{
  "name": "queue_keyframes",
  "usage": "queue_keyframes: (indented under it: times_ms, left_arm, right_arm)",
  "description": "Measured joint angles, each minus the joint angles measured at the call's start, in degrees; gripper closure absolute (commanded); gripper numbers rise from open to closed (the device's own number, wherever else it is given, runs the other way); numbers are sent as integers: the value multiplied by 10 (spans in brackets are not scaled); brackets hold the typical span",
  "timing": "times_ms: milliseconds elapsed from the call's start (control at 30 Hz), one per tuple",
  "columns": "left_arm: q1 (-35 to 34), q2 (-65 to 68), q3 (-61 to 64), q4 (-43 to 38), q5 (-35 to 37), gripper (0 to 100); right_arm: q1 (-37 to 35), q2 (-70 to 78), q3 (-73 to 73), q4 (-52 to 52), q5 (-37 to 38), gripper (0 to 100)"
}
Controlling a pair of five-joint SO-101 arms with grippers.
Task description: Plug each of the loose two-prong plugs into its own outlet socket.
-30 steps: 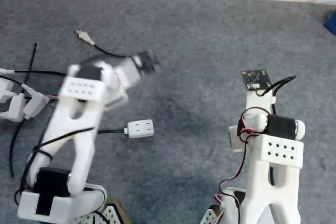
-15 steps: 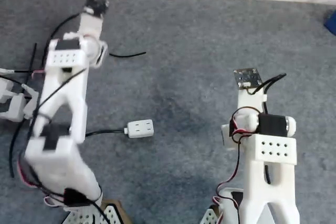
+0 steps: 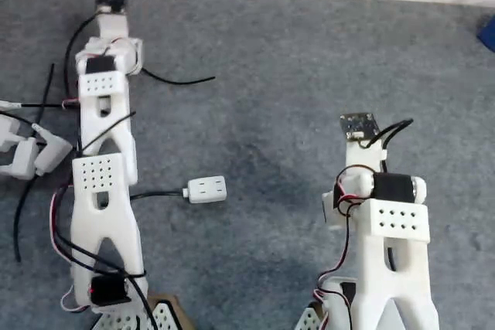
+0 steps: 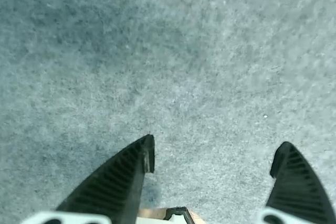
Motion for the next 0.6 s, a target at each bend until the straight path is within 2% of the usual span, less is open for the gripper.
queue_keyframes:
  times_ms: [133,367,467,600]
  left_arm:
    - [-7,77,-76,-1,3,806]
    - [8,103,-103,-1,1,928]
    - [22,103,-103,-3,-31,999]
    - [39,104,-104,5,-88,995]
  right_arm:
    - [0,0,0,0,0,656]
    - [0,0,0,0,0,656]
    - [0,0,0,0,0,656]
    - [0,0,0,0,0,656]
